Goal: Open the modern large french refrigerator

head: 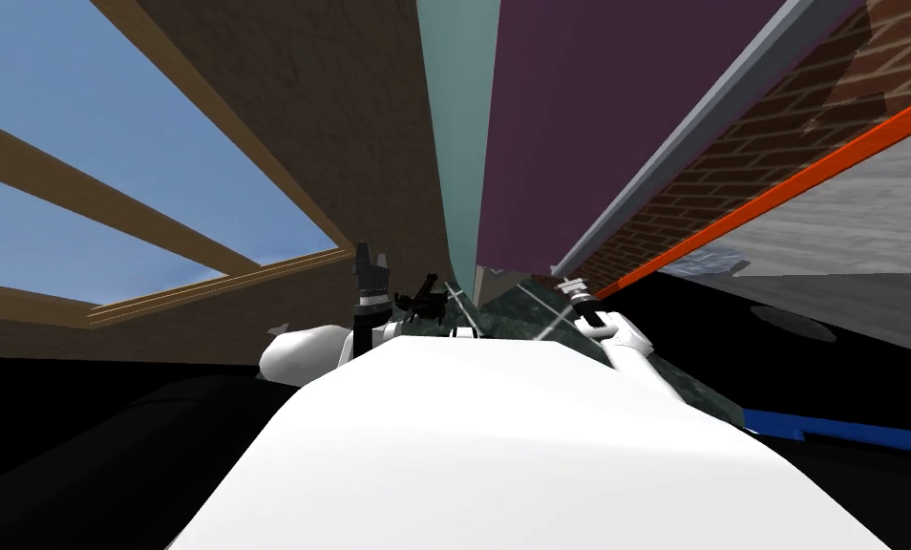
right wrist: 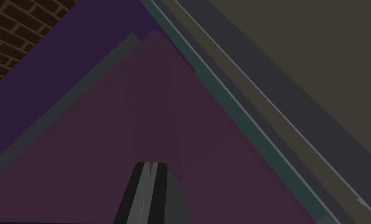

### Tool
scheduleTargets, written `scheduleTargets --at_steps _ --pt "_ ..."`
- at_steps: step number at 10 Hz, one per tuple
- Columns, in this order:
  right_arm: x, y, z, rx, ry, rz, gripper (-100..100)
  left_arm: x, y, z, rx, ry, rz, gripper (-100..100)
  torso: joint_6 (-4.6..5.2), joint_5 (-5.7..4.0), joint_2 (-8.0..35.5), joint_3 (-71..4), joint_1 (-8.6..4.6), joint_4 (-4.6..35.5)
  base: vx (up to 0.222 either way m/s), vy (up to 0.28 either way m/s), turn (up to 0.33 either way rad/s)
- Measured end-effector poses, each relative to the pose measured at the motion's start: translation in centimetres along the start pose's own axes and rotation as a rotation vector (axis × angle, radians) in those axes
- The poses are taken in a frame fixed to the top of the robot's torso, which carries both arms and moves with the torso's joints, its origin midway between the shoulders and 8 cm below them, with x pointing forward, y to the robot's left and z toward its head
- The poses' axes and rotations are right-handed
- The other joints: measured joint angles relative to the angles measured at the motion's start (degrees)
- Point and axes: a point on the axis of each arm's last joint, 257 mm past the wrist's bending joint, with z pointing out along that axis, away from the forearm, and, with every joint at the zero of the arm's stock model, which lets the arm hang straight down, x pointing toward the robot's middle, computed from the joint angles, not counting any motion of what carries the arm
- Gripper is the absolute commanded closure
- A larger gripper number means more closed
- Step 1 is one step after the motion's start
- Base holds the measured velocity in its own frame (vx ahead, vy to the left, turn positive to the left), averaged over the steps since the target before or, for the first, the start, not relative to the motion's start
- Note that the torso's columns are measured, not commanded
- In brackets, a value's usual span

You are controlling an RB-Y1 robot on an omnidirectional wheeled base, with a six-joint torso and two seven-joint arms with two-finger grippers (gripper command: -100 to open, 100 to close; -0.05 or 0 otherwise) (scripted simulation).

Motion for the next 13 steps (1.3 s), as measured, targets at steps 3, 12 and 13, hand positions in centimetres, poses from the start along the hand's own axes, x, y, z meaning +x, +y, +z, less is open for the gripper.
scheduleTargets --at_steps 3,12,13 --pt "1.3 -1.8 -0.3 0.048 0.045 0.0 100 0.0 0.0 0.0 0.0 0.0 0.0 0 -0.35 -0.11 0.3 0.2 0.25 0.0 -0.02 0.25 -0.144" --pt "3.9 -6.9 0.0 0.122 0.138 0.017 -100 0.0 0.0 0.0 0.0 0.0 0.0 0 0.14 -0.16 0.1 0.1 -0.34 -0.1 -0.044 0.102 -0.011" --pt "3.9 -7.9 0.1 0.128 0.146 0.018 -100 0.0 0.0 0.0 0.0 0.0 0.0 0 0.18 -0.04 0.4 0.2 -0.09 0.0 -0.056 0.02 0.087"
